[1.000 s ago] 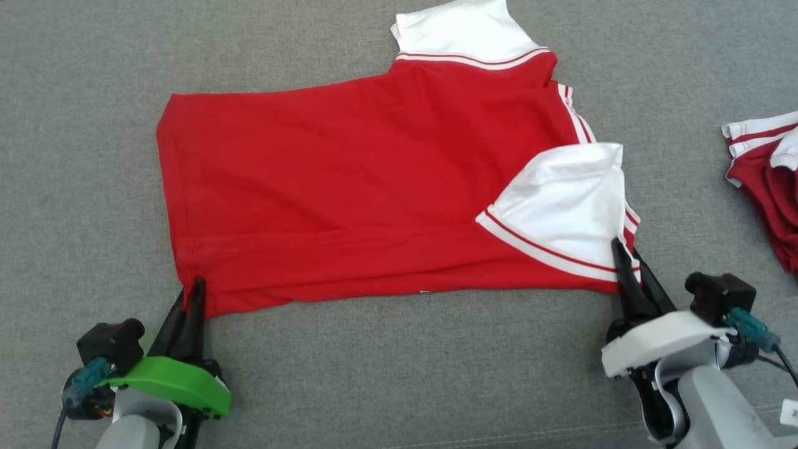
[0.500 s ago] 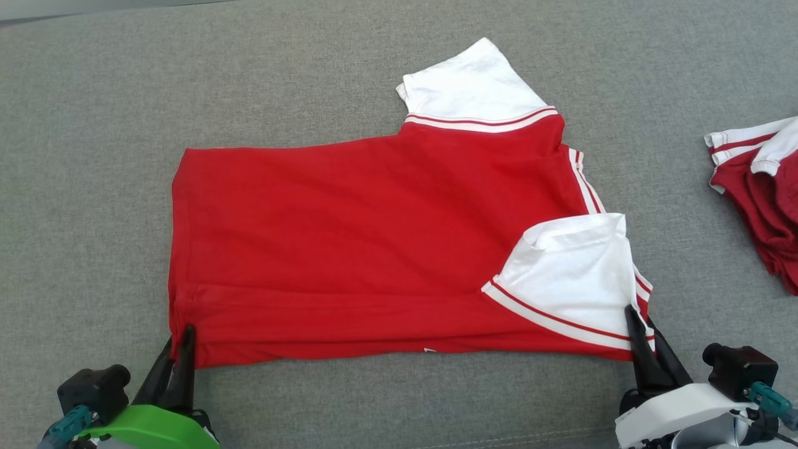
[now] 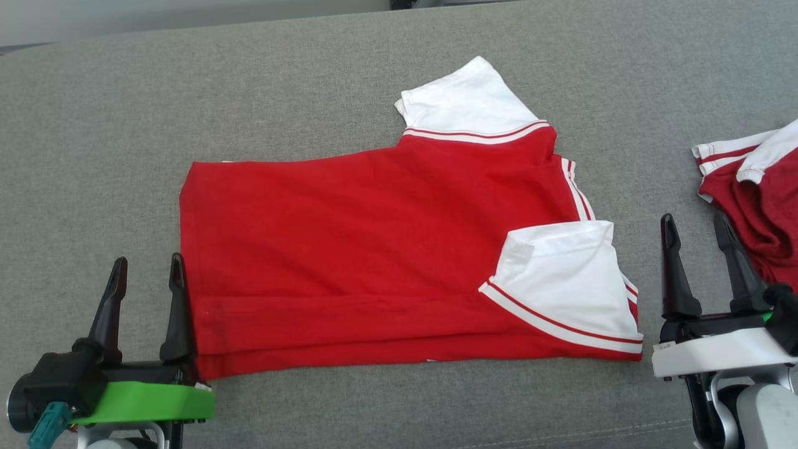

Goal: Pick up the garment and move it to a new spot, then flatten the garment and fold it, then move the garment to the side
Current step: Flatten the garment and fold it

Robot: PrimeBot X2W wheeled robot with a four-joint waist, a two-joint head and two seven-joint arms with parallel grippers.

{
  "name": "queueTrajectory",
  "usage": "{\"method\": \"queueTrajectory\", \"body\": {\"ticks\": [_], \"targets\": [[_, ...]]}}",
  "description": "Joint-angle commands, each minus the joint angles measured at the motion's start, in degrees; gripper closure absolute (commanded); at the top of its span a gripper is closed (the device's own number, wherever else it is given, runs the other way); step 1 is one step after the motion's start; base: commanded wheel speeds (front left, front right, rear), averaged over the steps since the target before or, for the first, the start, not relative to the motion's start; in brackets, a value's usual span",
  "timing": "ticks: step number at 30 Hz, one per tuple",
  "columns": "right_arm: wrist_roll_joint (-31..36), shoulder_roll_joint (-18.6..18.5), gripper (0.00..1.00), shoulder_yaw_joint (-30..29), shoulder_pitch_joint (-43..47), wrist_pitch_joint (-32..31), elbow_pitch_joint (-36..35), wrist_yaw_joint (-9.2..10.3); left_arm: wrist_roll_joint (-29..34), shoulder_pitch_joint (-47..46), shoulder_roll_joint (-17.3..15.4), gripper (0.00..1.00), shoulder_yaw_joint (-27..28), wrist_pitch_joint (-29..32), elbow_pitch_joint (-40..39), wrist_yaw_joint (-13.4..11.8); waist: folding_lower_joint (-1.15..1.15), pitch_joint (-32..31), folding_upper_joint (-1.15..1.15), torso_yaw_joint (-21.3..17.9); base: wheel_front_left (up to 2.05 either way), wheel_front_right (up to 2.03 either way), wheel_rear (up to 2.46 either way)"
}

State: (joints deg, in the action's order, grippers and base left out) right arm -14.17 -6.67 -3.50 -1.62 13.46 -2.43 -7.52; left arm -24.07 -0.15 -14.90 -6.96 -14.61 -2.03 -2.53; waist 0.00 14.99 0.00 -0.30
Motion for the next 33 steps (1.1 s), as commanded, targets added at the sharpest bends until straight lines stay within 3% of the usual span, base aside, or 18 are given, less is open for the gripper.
{"method": "queueTrajectory", "body": {"ticks": [1, 19, 26, 33], "targets": [[0.56, -0.50, 0.00, -0.02, -0.82, -0.37, -0.66, 0.06, 1.21, -1.14, 0.13, 0.00, 0.06, -0.28, -0.49, -0.02, 0.00, -0.71, 0.00, 0.27, 0.00, 0.00, 0.00], [0.12, -0.68, 0.00, 2.76, -2.26, -1.30, -1.19, 0.06, 2.28, -4.50, -0.34, 0.00, -0.73, -0.16, 1.27, 0.73, 0.00, -1.02, 0.00, 0.39, 0.00, 0.00, 0.00], [-0.45, -0.58, 0.00, 4.33, -4.79, -1.59, -1.86, 0.06, 0.23, -15.95, -3.31, 0.00, -1.43, 6.19, 6.08, 4.63, 0.00, 3.16, 0.00, -1.06, 0.00, 0.00, 0.00], [-1.08, -0.15, 0.00, 6.98, -8.82, -0.60, -0.23, 0.06, -5.37, -28.28, -5.84, 0.00, -1.86, 13.75, 20.13, 8.62, 0.00, 8.46, 0.00, -3.87, 0.00, 0.00, 0.00]]}}
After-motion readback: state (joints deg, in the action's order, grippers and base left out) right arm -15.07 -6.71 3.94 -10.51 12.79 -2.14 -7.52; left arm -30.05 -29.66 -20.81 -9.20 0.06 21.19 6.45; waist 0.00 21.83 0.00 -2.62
